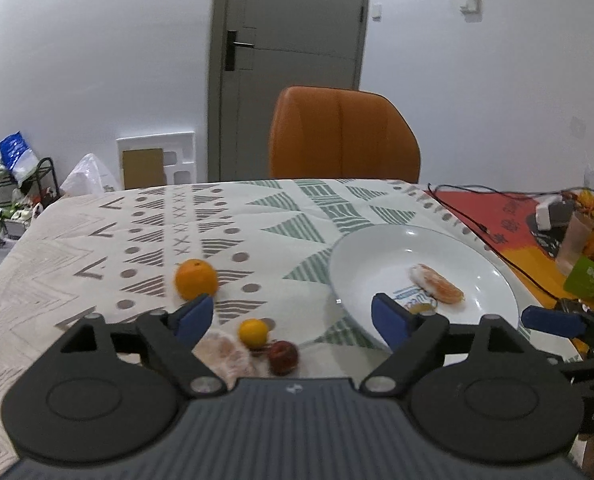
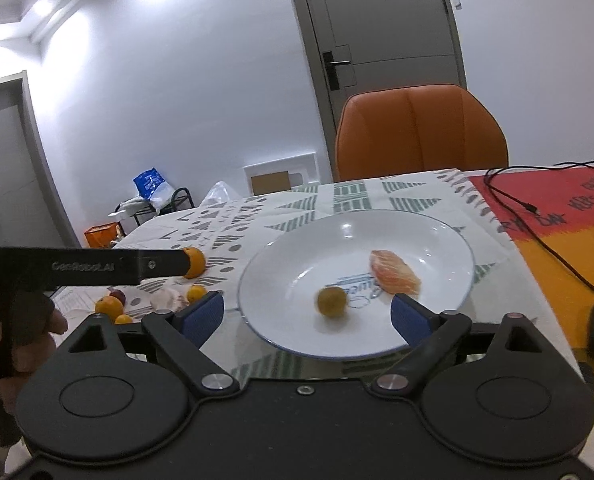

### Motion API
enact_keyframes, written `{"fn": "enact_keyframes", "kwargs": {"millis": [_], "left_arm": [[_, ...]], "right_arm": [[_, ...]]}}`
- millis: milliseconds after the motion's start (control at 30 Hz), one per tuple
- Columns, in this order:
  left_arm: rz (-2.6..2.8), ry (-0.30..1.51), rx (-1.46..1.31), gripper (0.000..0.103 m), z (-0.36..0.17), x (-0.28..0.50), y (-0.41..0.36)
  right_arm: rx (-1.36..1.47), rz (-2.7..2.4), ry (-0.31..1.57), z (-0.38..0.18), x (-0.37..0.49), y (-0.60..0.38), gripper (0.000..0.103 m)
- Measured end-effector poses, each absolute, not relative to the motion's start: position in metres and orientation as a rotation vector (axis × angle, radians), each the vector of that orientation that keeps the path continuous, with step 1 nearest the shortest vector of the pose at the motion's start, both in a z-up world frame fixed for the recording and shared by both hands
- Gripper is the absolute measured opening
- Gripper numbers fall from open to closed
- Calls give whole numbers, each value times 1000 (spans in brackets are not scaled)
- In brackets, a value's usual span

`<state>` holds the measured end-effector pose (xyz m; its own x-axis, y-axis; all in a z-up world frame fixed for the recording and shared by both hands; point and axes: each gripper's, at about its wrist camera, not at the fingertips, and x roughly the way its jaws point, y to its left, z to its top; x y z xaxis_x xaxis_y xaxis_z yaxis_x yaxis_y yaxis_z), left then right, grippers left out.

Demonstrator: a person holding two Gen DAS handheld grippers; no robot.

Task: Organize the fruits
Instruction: 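Grasp another yellow-green fruit with the left tool while the right grasps a yellow apricot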

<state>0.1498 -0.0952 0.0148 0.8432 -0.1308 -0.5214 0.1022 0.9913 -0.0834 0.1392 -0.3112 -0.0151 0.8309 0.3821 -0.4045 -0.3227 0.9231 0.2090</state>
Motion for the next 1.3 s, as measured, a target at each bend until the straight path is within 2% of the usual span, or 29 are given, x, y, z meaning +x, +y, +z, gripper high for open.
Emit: {"fn": "enact_keyframes", "kwargs": {"millis": [200,667,867,967,1033,1300], "left_arm": [[-79,556,-65,87,15,139,-72],[31,563,-127,87,2,114,-16],[51,594,-171,79,-13,105,7],[44,612,-179,71,-19,103,12],[42,620,-187,66,-21,103,14],[19,643,-213,55,-32,105,15]], "right_arm": [[146,407,460,-12,136,-299,97],[109,504,484,-14,138,-261,97],[80,545,493,-15,140,-246,96],[79,558,495,-16,141,-242,96],[80,561,504,-17,143,-240,92],[56,577,528,-18,146,-229,86]]}}
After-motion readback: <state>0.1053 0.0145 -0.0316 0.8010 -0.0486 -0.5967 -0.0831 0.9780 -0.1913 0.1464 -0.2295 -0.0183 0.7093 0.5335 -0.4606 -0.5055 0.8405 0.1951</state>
